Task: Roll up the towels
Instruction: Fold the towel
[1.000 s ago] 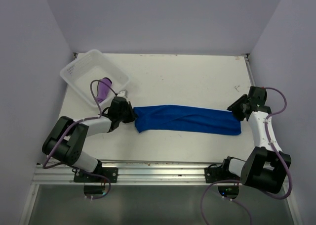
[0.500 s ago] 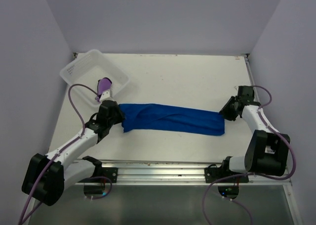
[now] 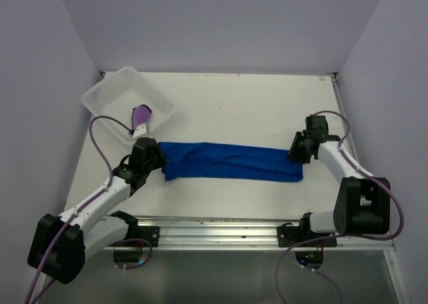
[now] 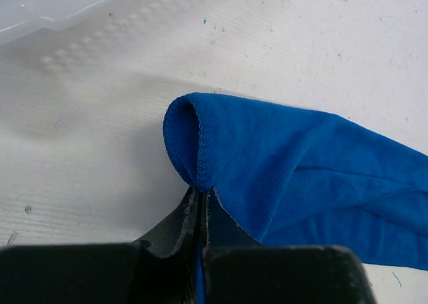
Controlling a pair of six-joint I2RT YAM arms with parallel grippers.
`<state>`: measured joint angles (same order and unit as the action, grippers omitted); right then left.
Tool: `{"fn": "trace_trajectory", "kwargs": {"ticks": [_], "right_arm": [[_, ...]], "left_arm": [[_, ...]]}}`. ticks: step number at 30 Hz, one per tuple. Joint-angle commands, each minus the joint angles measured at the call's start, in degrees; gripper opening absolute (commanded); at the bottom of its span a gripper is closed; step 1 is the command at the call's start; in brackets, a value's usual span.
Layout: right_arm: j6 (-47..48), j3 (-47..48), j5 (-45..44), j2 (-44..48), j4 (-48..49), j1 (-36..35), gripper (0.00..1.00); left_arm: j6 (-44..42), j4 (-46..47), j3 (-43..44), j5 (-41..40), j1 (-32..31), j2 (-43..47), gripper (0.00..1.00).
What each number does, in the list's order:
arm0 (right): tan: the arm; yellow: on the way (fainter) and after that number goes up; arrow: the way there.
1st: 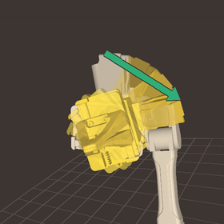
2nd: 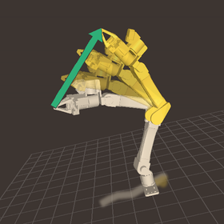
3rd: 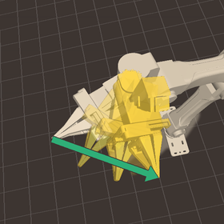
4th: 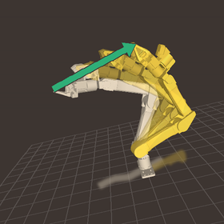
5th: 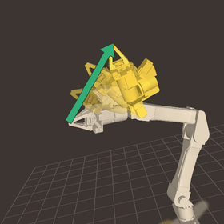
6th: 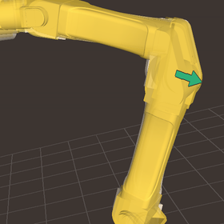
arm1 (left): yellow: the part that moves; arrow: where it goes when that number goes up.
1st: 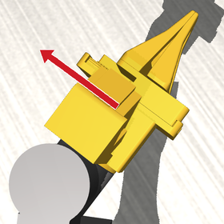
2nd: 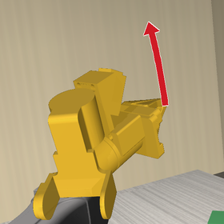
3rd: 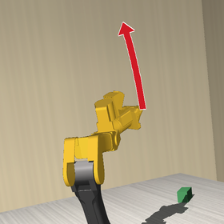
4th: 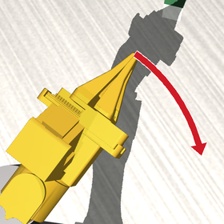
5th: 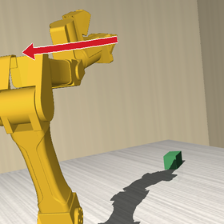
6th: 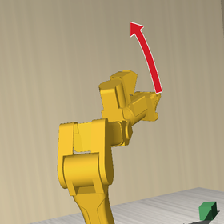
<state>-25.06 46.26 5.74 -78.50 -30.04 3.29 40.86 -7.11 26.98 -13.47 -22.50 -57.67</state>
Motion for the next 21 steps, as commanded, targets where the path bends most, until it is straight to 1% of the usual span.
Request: {"fn": "trace_trajectory", "kwargs": {"ticks": [1,4,6,8,9,13,17,21], "right_arm": [[2.39,1.46,3.14,1.69,1.92,-7.58,0.27],[-1.21,3.66,3.92,-0.33,3.84,-12.59,0.28],[-4.36,5.59,5.34,-3.4,4.81,-16.45,0.29],[-6.31,7.17,4.64,-5.95,5.51,-19.18,0.3],[-7.88,8.13,4.37,-7.96,6.22,-21.72,0.31],[-11.32,10.95,2.79,-11.85,8.5,-25.52,0.34],[-12.56,16.04,2.88,-16.33,6.84,-28.16,0.36],[-14.05,18.6,1.91,-19.14,5.52,-30.88,0.39]], "left_arm": [[-1.13,2.37,-0.52,-0.06,0.53,0.72,0.0],[-1.31,2.89,-0.79,0.2,0.53,1.15,0.0],[-1.49,2.98,-1.05,0.12,0.53,1.86,0.0],[-1.66,3.16,-1.32,0.2,0.53,2.21,0.0],[-1.66,3.25,-1.41,0.2,0.53,2.3,0.0],[-1.75,3.34,-1.76,0.47,0.53,2.56,0.0],[-2.01,3.51,-2.11,0.64,0.53,2.91,0.0],[-2.36,3.86,-2.28,0.82,0.53,3.0,0.0]]}}
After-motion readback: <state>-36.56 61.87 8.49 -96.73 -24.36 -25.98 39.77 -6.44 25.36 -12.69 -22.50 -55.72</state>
